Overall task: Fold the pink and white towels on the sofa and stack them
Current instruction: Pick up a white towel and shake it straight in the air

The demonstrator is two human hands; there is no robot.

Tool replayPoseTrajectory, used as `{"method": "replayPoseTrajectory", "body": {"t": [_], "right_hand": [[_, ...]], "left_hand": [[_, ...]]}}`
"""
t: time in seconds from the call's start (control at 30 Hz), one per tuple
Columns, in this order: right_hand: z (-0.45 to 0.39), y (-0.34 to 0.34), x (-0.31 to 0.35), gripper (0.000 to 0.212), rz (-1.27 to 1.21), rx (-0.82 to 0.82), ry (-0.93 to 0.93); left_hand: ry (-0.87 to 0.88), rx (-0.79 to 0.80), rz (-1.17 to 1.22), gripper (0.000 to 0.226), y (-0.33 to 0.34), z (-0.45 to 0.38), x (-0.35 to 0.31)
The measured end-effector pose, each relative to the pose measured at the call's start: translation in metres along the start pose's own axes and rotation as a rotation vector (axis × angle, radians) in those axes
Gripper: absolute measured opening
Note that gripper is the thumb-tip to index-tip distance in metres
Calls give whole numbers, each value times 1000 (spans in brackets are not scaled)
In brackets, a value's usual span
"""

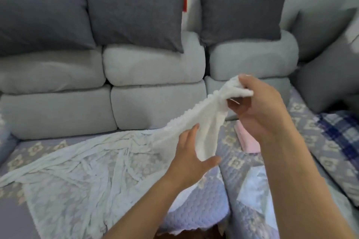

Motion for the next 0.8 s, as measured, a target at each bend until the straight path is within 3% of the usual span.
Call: {"method": "replayPoseTrajectory", "body": {"t": [0.1, 0.2, 0.23, 0.33, 0.4, 0.43, 0.53, 0.63, 0.8], "right_hand": [[-5, 9, 29, 22, -97, 147, 52], [-12, 6, 45, 25, -165, 254, 147], [-17, -1, 50, 25, -163, 256, 161], [-30, -25, 59, 22, -98, 227, 190], [-34, -29, 55, 23, -125, 253, 213], [-35, -25, 53, 28, -167, 287, 216], [-34, -3, 57, 34, -349, 351, 172], [-38, 15, 66, 23, -439, 346, 132], [-53, 17, 87, 21, -492, 297, 59]], "left_hand": [[0, -150, -33, 89, 8, -21, -32], [33, -471, -7, 3, -16, -19, -50], [4, -541, 43, 17, -30, -15, -47], [8, -543, 174, 32, -74, 3, -44], [30, -486, 37, 55, -98, 16, -60], [-37, -454, -132, 58, -105, 19, -67], [-256, -483, -683, 41, -117, 22, -81], [-242, -719, -696, 15, -135, 39, -83], [-335, -905, -686, 7, -163, 78, -71]]}}
Point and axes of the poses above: each hand's wrist, its own z-axis away from the middle knuckle, its own y-axis out of the palm, x = y × z, the point moved 8 cm from there along -z, towards the middle knuckle, and after that the axes turned 15 degrees about x, right-handed, at the moved point
